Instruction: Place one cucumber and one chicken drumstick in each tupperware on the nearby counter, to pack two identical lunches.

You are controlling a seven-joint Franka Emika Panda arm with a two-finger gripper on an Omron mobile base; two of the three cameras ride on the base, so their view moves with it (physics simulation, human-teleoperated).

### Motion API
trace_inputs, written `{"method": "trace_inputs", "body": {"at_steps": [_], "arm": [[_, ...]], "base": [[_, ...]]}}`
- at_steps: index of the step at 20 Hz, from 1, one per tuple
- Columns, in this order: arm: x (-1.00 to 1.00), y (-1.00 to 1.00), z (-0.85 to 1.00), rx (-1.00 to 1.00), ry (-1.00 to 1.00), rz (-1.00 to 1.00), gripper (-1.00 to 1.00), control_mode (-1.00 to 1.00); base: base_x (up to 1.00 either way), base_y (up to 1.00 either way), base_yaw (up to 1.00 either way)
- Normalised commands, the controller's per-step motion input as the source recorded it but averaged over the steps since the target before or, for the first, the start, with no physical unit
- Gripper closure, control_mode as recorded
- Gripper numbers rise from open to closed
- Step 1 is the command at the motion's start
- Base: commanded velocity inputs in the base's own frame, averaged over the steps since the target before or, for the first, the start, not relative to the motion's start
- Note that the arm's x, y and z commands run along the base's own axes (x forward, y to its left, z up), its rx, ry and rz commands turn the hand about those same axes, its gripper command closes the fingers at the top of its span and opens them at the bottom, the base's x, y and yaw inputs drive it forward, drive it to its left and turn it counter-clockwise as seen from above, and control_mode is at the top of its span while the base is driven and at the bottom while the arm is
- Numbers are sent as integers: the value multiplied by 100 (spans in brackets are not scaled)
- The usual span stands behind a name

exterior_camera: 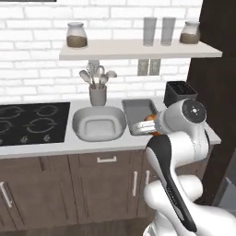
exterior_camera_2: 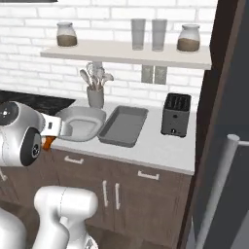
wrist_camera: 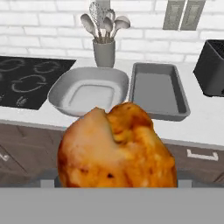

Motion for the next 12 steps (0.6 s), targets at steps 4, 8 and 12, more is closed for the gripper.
{"method": "trace_inputs", "body": {"at_steps": [4,8,12], "arm": [[0,0,0,0,0,0,100,100],[0,0,0,0,0,0,100,100],[88,37,-74,0,12,-25,100,-100]], "base": [[99,97,-54],[95,58,-38],[0,0,0]]}}
